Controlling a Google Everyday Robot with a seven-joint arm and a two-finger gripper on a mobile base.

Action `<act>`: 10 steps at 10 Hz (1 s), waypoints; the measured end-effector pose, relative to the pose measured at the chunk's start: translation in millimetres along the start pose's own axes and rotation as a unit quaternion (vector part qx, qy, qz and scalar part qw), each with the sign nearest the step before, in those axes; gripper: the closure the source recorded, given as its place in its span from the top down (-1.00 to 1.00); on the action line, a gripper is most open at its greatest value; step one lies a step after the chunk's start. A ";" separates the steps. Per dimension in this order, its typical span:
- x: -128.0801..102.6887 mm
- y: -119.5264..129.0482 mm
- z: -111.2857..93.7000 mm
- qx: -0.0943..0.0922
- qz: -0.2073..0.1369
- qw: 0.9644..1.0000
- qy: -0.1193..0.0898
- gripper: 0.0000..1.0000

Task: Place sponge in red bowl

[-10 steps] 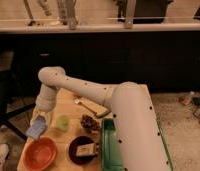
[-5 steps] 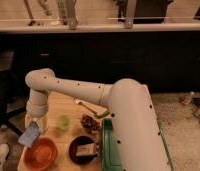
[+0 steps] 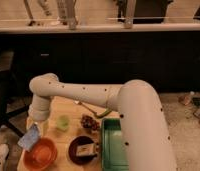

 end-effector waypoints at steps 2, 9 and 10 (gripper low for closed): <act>2.2 6.3 2.8 0.014 0.009 1.000 -0.003 -1.00; -8.0 11.5 23.4 0.027 -0.034 0.999 -0.024 -1.00; -7.4 11.9 24.7 0.026 -0.039 0.999 -0.026 -1.00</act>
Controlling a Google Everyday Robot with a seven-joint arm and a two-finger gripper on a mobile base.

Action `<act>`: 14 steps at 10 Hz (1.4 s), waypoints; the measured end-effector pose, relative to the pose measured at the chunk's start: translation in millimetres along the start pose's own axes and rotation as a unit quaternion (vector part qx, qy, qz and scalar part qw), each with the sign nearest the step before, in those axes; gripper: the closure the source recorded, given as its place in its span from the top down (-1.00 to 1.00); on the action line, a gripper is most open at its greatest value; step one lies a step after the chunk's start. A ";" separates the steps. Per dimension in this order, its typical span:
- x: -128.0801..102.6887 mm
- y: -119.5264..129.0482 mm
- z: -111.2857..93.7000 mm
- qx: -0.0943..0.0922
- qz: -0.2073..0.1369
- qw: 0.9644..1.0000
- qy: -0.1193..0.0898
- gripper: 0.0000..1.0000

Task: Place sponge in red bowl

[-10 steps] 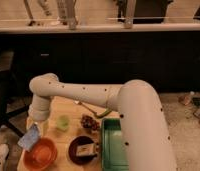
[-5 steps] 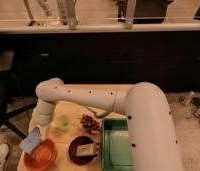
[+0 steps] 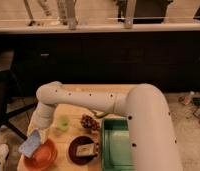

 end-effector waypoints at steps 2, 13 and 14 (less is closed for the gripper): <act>2.1 2.9 2.6 0.000 -0.007 1.000 -0.006 -1.00; 4.6 31.7 15.5 0.005 0.011 0.999 -0.030 -1.00; 5.0 34.2 16.3 0.003 0.017 0.999 -0.031 -0.95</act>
